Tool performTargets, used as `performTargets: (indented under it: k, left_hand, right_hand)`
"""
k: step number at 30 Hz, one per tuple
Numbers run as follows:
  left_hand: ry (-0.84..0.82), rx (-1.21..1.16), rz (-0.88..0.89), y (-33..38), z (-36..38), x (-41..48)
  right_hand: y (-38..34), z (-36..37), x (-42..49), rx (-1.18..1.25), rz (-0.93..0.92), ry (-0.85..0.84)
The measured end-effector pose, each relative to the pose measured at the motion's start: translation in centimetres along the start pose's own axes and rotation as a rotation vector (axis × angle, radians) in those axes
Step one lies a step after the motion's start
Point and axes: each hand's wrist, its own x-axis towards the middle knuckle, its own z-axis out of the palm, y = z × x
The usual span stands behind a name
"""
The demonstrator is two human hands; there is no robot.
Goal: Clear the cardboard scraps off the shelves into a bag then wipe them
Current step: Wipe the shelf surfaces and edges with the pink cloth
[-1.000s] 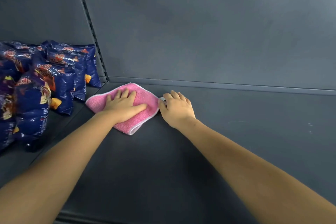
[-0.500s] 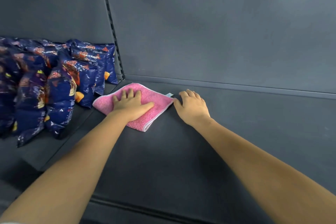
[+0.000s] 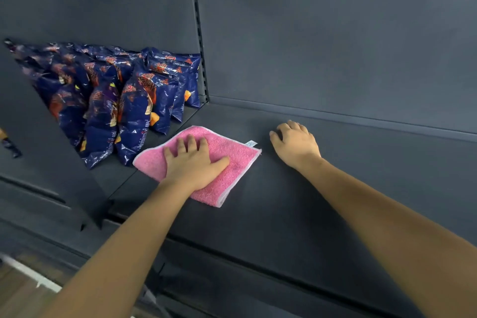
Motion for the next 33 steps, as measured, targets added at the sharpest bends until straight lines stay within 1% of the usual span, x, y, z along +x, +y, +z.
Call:
performTargets:
  k: [5,11,14,18,23,27,30,33]
  left_hand:
    - [0.009,-0.002,-0.051,-1.4,0.4,-3.2]
    - [0.013,-0.018,-0.162,-4.0,0.4,-6.0]
    - [0.015,-0.013,-0.183,-4.1,0.6,-7.0]
    - [0.062,-0.013,-0.199,-3.7,1.0,-7.9]
    - [0.113,-0.017,-0.217,-2.9,1.5,-8.8]
    - [0.139,-0.036,-0.236,-2.1,1.9,-9.9]
    - [0.145,-0.052,-0.253,-1.6,2.0,-11.0]
    - [0.103,0.021,-0.258,-1.7,2.5,-11.7]
  right_hand:
    - [-0.1,-0.2,-0.2,0.000,-0.016,-0.011]
    - [-0.3,-0.3,-0.3,-0.019,-0.050,-0.012]
    - [-0.4,-0.3,-0.4,-0.062,-0.077,-0.011]
    - [-0.7,-0.6,-1.3,-0.094,-0.145,-0.011]
    - [-2.7,-1.2,-5.1,0.031,-0.314,-0.033]
    - [-5.8,-2.5,-9.3,0.153,-0.547,-0.078]
    - [-8.2,-2.8,-12.5,0.199,-0.721,-0.183]
    - [-9.2,-1.5,-15.1,0.160,-0.804,-0.340]
